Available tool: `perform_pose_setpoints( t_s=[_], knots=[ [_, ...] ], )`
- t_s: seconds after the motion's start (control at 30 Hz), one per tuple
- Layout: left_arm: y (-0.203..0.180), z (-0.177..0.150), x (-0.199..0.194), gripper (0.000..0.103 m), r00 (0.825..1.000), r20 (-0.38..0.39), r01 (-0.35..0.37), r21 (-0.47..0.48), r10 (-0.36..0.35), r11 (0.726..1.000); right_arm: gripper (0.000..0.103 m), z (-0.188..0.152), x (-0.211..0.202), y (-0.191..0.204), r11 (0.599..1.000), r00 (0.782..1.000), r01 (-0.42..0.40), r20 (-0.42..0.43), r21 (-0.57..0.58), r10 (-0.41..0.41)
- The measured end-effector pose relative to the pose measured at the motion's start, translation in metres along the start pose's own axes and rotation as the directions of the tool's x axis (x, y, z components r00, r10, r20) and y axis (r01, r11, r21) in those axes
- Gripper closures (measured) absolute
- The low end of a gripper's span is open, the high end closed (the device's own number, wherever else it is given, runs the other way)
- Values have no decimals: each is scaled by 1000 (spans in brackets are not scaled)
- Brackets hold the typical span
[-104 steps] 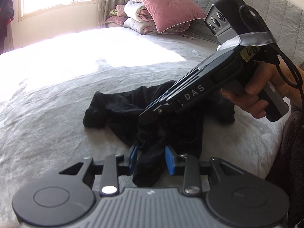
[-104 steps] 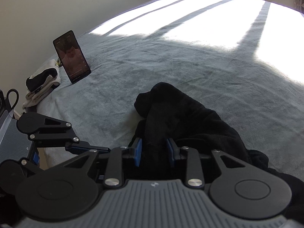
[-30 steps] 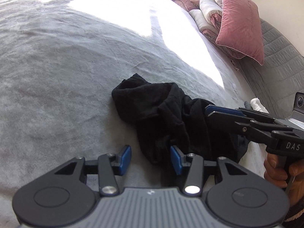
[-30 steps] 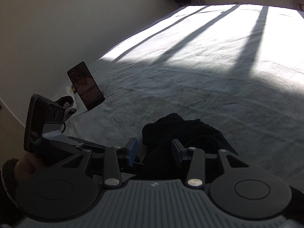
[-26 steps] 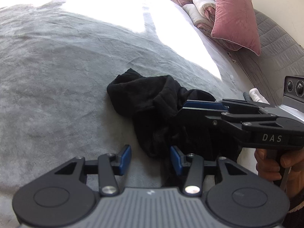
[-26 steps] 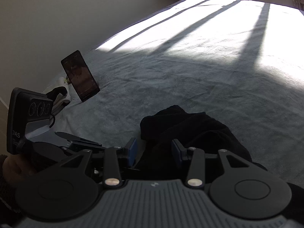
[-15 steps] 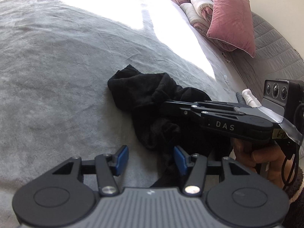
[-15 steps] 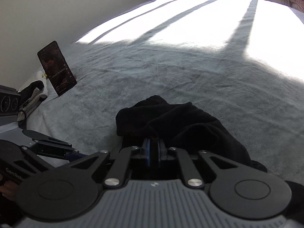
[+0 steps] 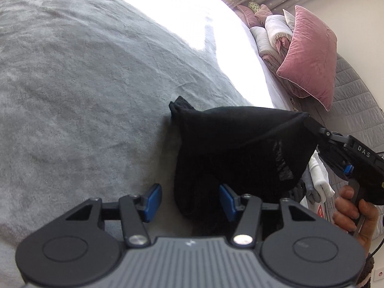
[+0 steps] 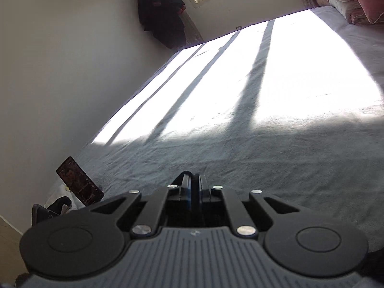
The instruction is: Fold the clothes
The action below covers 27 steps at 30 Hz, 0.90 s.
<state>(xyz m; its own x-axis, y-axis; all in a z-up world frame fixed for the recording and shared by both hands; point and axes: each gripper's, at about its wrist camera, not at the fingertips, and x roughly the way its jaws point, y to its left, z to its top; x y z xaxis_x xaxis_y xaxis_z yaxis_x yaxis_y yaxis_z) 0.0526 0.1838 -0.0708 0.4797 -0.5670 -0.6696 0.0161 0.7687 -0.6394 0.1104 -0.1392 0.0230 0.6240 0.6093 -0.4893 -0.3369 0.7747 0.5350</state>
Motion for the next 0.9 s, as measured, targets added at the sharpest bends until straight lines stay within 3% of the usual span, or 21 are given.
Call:
perform_pose_setpoints(
  t_s=[0.1,0.2,0.33,0.47,0.53,0.67,0.83,0.9],
  knots=[
    [-7,-2,8,85,999,3,-52,38,52,998,96,10,-16,-20,996,998,0,55,86,-5],
    [-10,0,11,95,998,7,-68,40,68,997,96,18,-33,-39,987,993,10,112,163,-28],
    [-24,2,1,98,988,89,-136,78,129,988,96,26,-61,-60,969,975,55,198,242,-105],
    [-48,9,-13,99,956,226,-220,136,186,966,96,28,-87,-74,950,946,98,269,298,-181],
    [-61,12,-20,99,932,299,-262,163,205,951,96,28,-96,-77,945,935,110,290,307,-203],
    [-98,27,-28,100,842,452,-424,216,295,880,96,29,-106,-75,941,915,133,327,313,-238],
    [-138,57,-18,100,737,559,-604,293,380,741,96,46,-107,-69,935,889,169,360,313,-282],
    [-151,73,-11,100,709,589,-646,321,388,693,96,56,-103,-66,934,881,199,364,297,-303]
  ],
)
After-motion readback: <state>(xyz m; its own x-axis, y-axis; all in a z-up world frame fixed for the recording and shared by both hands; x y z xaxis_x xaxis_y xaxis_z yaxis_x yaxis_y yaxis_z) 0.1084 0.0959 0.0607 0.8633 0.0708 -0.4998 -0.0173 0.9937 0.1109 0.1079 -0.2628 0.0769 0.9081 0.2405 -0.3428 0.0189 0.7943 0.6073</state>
